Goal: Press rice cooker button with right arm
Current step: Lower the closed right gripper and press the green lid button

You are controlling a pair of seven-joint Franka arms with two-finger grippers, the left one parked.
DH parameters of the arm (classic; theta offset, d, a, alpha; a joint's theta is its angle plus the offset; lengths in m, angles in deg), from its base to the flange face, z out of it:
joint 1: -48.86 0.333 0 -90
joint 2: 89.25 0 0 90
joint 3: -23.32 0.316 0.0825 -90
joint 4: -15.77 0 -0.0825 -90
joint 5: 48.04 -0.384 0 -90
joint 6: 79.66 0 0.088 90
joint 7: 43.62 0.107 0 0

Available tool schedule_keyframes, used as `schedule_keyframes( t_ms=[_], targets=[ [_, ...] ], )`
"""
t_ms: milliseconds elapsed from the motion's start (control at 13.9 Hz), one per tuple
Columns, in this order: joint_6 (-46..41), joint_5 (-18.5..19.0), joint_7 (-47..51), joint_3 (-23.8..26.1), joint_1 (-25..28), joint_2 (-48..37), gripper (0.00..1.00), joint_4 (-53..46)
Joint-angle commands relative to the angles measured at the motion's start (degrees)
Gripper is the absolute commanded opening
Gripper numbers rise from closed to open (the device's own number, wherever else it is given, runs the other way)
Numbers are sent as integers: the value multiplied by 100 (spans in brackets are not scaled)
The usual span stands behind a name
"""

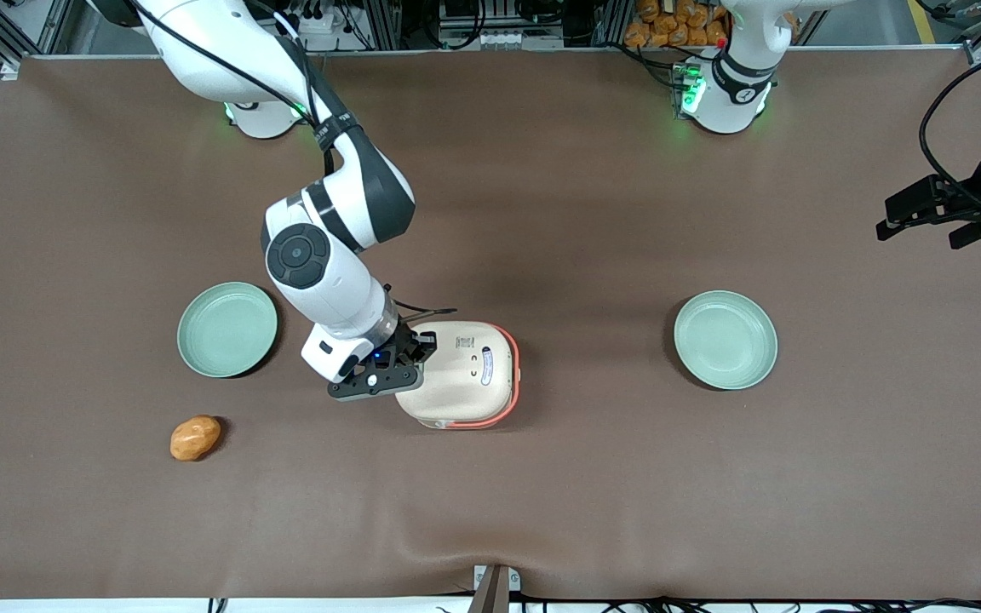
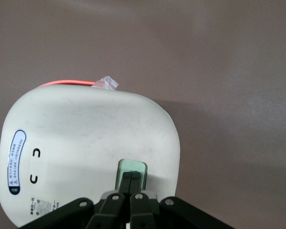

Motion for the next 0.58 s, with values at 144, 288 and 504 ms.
schedule_keyframes(
  t_ms=[144, 288, 504],
  targets=[
    [-302, -91, -24, -70, 42, 23, 45, -506],
    [-382, -91, -24, -79, 16, -91, 89, -542],
    [-400, -108, -24, -70, -28, -276, 100, -534]
  ],
)
